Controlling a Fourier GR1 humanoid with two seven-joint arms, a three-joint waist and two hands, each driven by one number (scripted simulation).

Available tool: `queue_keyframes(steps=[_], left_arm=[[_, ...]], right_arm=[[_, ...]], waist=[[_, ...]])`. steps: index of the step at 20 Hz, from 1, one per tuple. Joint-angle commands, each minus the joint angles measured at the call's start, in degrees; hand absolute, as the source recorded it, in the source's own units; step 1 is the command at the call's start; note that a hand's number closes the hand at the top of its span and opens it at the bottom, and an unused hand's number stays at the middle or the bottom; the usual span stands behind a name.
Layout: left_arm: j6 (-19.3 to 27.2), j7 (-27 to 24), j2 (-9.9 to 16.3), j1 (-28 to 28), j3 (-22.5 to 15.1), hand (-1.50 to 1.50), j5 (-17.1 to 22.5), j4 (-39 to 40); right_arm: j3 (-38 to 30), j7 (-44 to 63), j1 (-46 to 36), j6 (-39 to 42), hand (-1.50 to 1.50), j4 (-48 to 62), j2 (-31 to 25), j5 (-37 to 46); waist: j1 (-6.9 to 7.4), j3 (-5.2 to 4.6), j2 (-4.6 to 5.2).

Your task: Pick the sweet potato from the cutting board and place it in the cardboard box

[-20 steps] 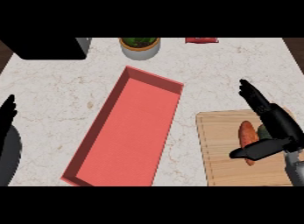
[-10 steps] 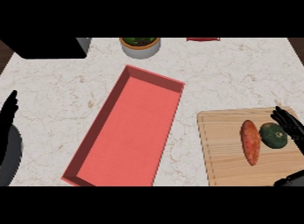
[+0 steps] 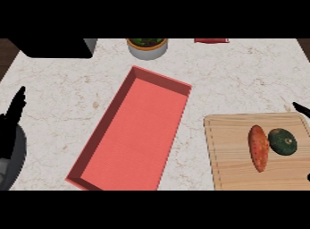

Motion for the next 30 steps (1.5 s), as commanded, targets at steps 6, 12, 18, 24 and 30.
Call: queue_keyframes(steps=[6,12,18,24,30], left_arm=[[-1.85,0.47,0.04,0.47,1.15,0.0,-1.08,0.58],[-2.06,-0.1,-1.17,2.04,2.5,0.0,-2.13,-1.49],[-2.32,1.74,-3.94,0.4,3.54,0.0,-5.98,-0.67],[-5.08,-1.09,-5.45,3.34,7.55,0.0,-6.88,-0.69],[-6.97,0.77,-6.71,-0.21,9.67,0.0,-8.42,2.05]], right_arm=[[10.46,4.25,-9.39,3.2,-1.5,1.72,-1.67,15.1],[13.18,8.17,-15.49,6.75,-1.5,6.45,2.64,20.73],[11.9,5.82,-19.2,2.38,-1.5,15.11,8.57,28.21],[8.85,8.51,-14.54,4.8,-1.5,7.64,7.97,30.81],[6.85,7.81,-9.13,6.27,-1.5,0.99,8.42,31.08]], waist=[[-0.04,-0.14,-0.42],[0.18,-0.12,-0.47],[-0.23,-0.09,-0.36],[-0.8,-0.13,-0.54],[-1.24,-0.14,-0.55]])
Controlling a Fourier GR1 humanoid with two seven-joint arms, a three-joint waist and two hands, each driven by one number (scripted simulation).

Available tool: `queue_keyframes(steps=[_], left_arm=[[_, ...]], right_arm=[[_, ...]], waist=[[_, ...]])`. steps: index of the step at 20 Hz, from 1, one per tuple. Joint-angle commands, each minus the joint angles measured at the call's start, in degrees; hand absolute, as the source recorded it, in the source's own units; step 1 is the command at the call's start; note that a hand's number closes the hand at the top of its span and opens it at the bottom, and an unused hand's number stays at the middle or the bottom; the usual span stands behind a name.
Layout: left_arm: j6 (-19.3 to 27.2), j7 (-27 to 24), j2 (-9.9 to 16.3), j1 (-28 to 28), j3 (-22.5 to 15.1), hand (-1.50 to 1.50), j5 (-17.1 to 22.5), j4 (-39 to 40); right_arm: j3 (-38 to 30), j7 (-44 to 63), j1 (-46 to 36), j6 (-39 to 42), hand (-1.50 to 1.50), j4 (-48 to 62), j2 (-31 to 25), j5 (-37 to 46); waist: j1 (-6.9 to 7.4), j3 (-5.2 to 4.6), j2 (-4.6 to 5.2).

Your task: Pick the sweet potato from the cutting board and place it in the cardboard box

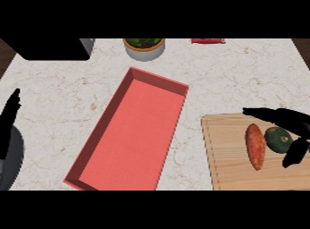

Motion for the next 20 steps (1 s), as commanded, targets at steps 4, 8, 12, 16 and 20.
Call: queue_keyframes(steps=[4,8,12,16,20], left_arm=[[-0.41,3.15,-2.35,-1.06,0.41,0.0,-2.6,-1.88],[-0.87,-3.48,-3.27,-0.84,2.58,0.0,-3.53,4.15],[-1.23,0.05,-4.25,-2.94,2.42,0.0,-4.54,3.93],[-3.84,1.09,-2.59,0.87,3.87,0.0,-4.0,-1.95],[-2.92,2.18,-4.71,-0.63,4.4,0.0,-5.75,-2.12]], right_arm=[[-1.71,-6.19,1.99,3.66,-1.5,-2.37,-0.93,0.33],[-3.49,-2.53,4.42,7.27,-1.5,-11.65,-1.55,-2.09],[-1.1,3.91,7.6,6.66,-1.5,-17.49,2.2,-0.35],[-0.04,8.88,11.02,4.22,-1.5,-18.65,3.09,3.87],[-1.16,10.67,8.21,6.97,-1.5,-15.03,5.19,6.3]], waist=[[-0.11,0.02,0.0],[-0.44,-0.03,-0.06],[-0.29,-0.01,-0.03],[0.01,0.01,-0.04],[0.15,0.02,0.04]])
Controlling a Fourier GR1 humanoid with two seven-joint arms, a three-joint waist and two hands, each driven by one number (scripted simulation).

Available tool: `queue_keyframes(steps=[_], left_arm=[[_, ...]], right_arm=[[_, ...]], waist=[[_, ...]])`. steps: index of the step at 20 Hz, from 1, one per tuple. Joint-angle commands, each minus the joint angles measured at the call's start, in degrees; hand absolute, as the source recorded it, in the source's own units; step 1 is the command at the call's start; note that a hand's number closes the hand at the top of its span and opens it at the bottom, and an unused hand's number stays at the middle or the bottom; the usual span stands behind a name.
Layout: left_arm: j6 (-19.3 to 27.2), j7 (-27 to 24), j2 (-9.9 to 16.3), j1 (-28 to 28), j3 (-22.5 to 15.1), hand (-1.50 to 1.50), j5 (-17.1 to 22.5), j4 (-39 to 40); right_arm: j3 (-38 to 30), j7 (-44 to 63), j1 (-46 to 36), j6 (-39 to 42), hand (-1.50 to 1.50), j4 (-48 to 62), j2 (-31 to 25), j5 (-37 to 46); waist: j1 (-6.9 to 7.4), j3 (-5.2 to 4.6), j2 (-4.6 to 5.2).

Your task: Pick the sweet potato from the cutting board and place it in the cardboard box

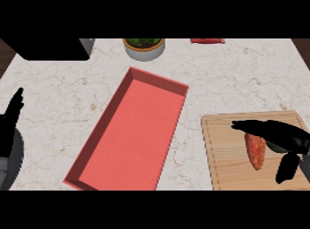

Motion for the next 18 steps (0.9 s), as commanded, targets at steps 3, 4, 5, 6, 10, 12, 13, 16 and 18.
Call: queue_keyframes(steps=[3,4,5,6,10,12,13,16,18], left_arm=[[-3.21,-0.24,0.12,-0.46,2.86,0.0,-1.21,0.99],[-3.58,-0.56,0.34,0.26,3.54,0.0,-0.21,0.17],[-2.34,-3.22,-0.42,-1.11,2.6,0.0,-1.47,3.03],[-1.36,-4.7,-1.71,-0.04,2.45,0.0,-1.44,4.35],[-3.67,-0.99,-0.43,1.16,3.51,0.0,-0.69,-1.25],[-1.48,-0.83,-2.22,-0.59,2.26,0.0,-3.41,-0.16],[-2.72,-1.52,-2.33,0.58,3.06,0.0,-1.98,-0.55],[-1.84,-1.9,-2.05,3.02,3.0,0.0,-3.31,-2.03],[-2.05,-2.74,-3.2,-2.95,3.33,0.0,-3.52,4.12]], right_arm=[[-1.12,0.96,-0.83,-0.77,-1.5,4.46,5.19,5.44],[-2.5,1.42,-2.2,-3.44,1.5,7.58,6.41,5.45],[-0.43,-0.73,1.25,-11.08,1.5,7.5,6.95,8.14],[-3.19,-2.09,0.99,-12.3,1.5,5.01,5.16,6.17],[-4.09,-1.17,-0.64,-18.62,1.5,8.42,9.23,9.3],[-5.48,-2.56,-2.51,-20.44,1.5,10.15,8.91,10.3],[-7.3,-3.96,-2.52,-20.04,1.5,9.47,7.86,8.83],[-9.69,-3.33,-2.56,-23.47,1.5,7.08,8.17,7.95],[-8.45,2.6,-5.44,-22.32,1.5,5.33,11.18,10.5]], waist=[[0.1,0.02,0.06],[0.23,0.02,0.08],[0.05,0.03,0.13],[-0.13,0.02,0.11],[0.35,0.05,0.05],[0.28,0.04,0.1],[0.25,0.04,0.07],[0.18,0.03,-0.02],[-0.06,0.0,0.09]])
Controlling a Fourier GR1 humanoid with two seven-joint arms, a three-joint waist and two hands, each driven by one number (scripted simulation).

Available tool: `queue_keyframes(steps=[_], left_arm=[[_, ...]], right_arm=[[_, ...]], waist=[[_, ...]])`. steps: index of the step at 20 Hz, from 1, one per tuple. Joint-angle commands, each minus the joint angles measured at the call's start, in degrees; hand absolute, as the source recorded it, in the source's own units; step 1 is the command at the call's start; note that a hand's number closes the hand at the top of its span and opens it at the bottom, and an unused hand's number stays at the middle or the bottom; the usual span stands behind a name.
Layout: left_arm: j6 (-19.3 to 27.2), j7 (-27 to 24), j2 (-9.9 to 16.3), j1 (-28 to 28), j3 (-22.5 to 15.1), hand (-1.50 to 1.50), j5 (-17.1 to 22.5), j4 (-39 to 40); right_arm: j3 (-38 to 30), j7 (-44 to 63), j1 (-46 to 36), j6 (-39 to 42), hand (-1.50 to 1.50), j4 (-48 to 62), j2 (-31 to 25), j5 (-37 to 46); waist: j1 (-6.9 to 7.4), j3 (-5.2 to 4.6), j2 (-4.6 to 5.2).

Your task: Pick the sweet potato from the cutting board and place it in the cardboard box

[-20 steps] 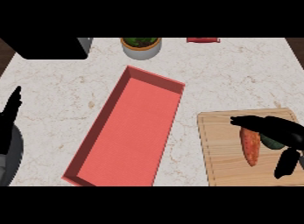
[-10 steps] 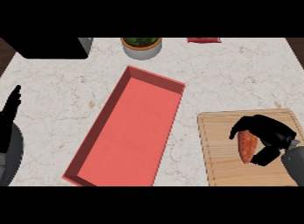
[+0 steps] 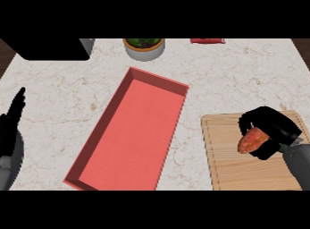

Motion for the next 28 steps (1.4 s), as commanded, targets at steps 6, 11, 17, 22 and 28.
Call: queue_keyframes(steps=[6,11,17,22,28], left_arm=[[-3.03,-0.63,1.99,0.89,3.19,0.0,0.9,-0.76],[0.18,0.77,-2.56,2.63,0.34,0.0,-1.69,-3.4],[-2.71,1.91,-0.02,1.23,2.61,0.0,-0.26,-2.68],[-2.37,-3.75,-1.43,4.67,3.58,0.0,0.02,-1.38],[-4.12,-1.17,0.22,2.08,3.75,0.0,-0.5,-1.74]], right_arm=[[-1.7,10.06,-1.59,-7.49,1.5,-7.54,3.85,5.95],[-5.23,9.84,-0.98,-5.74,1.5,-18.84,4.14,0.89],[-6.14,7.49,-0.56,-2.29,1.5,-32.01,4.99,-4.75],[-3.32,15.07,-3.6,9.99,1.5,-40.85,7.8,-9.04],[2.98,30.18,-9.2,12.25,1.5,-41.03,21.62,-9.48]], waist=[[-0.04,0.03,-0.05],[-0.51,0.03,-0.24],[-0.43,0.05,-0.18],[-0.16,0.0,-0.14],[0.28,0.0,-0.09]])
